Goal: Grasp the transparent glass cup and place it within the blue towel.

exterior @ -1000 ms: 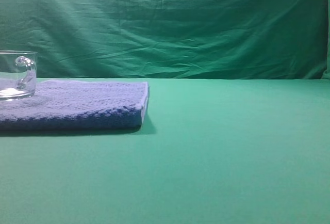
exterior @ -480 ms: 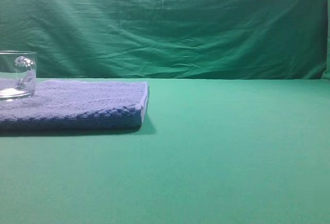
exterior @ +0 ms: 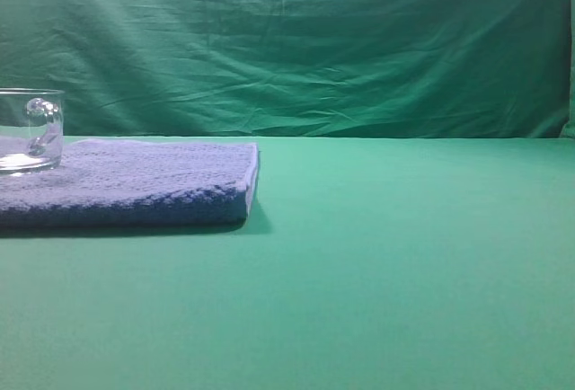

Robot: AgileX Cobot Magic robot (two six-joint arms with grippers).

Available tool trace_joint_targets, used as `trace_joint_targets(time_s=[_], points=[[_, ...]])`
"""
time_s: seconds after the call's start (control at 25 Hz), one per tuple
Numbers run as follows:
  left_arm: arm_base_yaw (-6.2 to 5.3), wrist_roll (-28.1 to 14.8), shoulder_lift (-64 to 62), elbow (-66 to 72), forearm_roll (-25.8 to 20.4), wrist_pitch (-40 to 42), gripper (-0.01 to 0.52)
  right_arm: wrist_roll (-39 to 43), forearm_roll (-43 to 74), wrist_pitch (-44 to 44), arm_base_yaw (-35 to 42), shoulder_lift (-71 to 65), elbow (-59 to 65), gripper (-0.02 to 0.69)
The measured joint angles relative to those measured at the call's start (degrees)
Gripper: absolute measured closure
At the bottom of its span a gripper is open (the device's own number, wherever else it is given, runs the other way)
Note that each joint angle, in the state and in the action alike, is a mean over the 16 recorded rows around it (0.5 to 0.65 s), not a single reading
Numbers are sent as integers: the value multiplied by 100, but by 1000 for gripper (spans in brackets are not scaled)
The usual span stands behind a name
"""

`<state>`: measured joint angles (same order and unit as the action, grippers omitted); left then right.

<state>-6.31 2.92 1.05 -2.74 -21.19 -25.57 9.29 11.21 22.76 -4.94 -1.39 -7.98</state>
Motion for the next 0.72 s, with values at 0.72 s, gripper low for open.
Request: trace_joint_targets(time_s=[0.72], points=[[0,0,0,0,0,0,514,5,15,-166,154,192,953,665]])
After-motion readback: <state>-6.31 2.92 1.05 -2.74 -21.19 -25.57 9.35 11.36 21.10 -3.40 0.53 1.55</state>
